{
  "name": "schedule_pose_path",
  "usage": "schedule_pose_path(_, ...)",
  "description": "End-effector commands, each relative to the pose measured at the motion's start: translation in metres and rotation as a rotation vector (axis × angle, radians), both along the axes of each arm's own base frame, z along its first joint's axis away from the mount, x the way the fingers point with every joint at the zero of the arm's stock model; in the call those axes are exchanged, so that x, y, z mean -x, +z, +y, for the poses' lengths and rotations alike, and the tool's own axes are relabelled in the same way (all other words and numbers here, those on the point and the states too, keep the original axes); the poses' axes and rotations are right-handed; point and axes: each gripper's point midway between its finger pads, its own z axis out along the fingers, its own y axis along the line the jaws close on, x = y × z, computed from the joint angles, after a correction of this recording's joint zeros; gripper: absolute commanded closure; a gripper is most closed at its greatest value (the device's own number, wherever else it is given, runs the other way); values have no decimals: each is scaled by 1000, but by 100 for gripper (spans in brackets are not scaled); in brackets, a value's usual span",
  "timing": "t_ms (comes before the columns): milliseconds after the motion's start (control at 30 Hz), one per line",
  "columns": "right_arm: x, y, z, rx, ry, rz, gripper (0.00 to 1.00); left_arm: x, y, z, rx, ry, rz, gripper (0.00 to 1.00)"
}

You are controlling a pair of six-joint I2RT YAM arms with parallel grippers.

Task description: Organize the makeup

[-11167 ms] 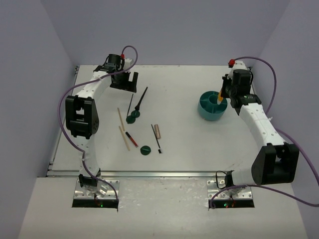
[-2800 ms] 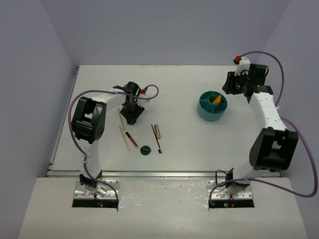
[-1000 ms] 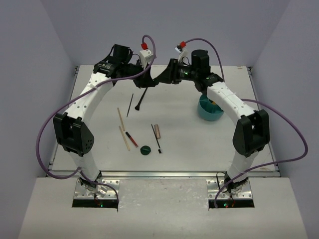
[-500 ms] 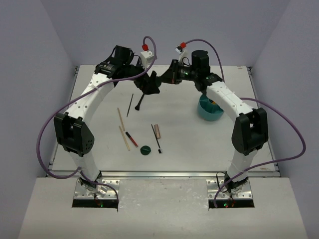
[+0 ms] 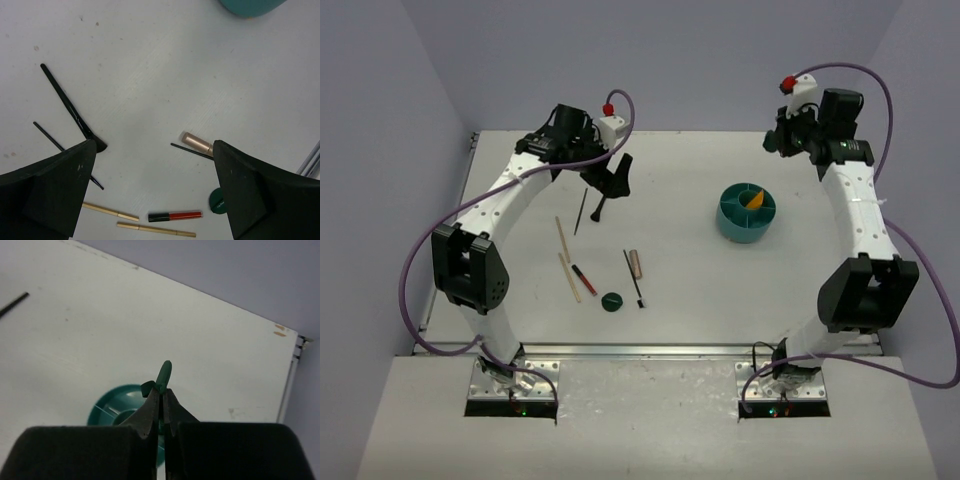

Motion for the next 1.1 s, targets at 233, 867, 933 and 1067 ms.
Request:
schedule_pose_path(233,3,-59,-46,444,93,94,100,3,3,12,-48,32,-46,0)
schedule_pose_path(867,8,-146,-20,229,145,183,100,5,1,10,-27,49,-19,0)
schedule_pose_path(933,10,-149,-26,254,122,195,100,5,0,12,-34,55,-21,0)
schedule_pose_path(1067,17,-156,-31,279,99,217,100,7,-3,13,-39,57,-14,0)
